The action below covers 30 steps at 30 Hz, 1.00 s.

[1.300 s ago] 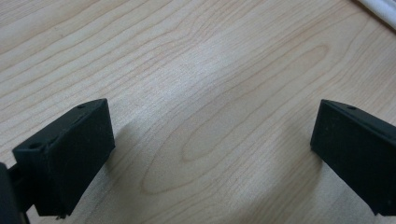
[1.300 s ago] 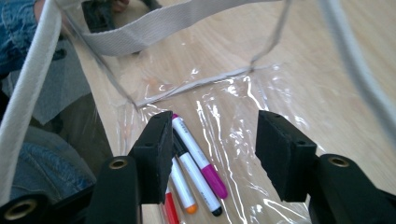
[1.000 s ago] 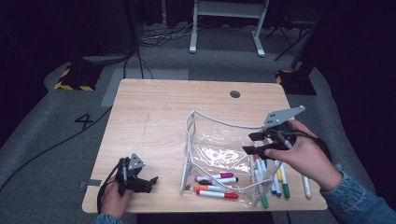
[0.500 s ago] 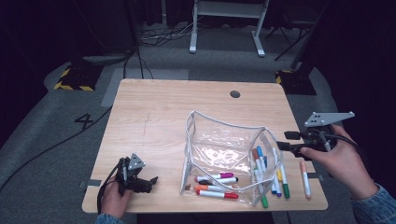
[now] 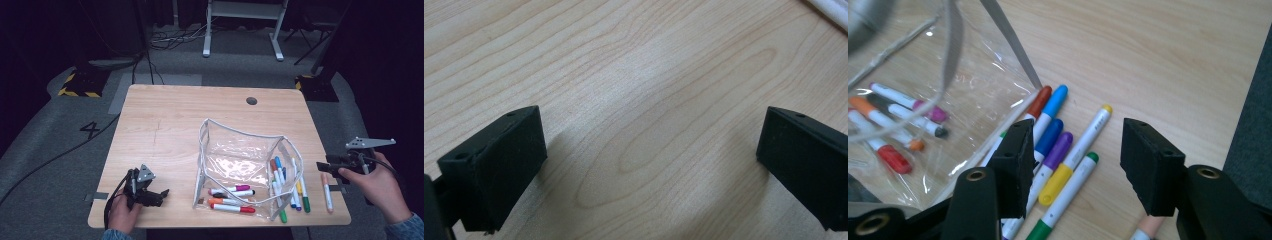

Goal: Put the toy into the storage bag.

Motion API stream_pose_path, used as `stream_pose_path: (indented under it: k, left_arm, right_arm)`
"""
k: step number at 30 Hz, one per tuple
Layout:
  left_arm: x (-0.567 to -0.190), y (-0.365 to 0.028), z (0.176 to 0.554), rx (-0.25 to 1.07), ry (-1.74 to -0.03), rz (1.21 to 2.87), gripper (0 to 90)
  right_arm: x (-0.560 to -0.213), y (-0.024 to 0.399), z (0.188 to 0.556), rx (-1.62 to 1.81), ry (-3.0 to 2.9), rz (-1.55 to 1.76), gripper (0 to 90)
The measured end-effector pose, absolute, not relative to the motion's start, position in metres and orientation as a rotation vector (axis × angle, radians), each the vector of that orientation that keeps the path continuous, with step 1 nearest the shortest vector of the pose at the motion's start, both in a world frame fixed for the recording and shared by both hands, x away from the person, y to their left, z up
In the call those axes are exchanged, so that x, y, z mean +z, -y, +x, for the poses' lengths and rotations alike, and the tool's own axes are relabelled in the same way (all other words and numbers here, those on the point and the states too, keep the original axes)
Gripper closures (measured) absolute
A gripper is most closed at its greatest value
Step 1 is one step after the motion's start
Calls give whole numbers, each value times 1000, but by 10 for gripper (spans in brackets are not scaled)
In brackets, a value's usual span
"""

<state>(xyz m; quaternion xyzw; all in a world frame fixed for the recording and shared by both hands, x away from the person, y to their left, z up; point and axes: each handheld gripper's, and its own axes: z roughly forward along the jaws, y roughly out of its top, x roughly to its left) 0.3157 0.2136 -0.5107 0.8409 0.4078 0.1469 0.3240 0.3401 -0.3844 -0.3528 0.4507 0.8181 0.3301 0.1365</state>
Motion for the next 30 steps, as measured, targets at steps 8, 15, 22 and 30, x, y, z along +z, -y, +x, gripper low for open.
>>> stream_pose_path:
  k: [8, 15, 22, 30]
  left_arm:
    - [-511, -214, 316, 385, -1070, 2206, 0]
    - [-511, -214, 316, 385, -1070, 2206, 0]
    - [-511, -214, 316, 385, -1070, 2206, 0]
    - [-511, -214, 316, 385, -1070, 2206, 0]
  right_arm:
    - [-397, 408, 335, 869, -2352, 1415, 506]
    - [-428, 423, 331, 758, -2336, 1526, 561]
    - [-452, 431, 331, 660, -2341, 1577, 590]
    - [-468, 427, 334, 617, -2370, 1602, 663]
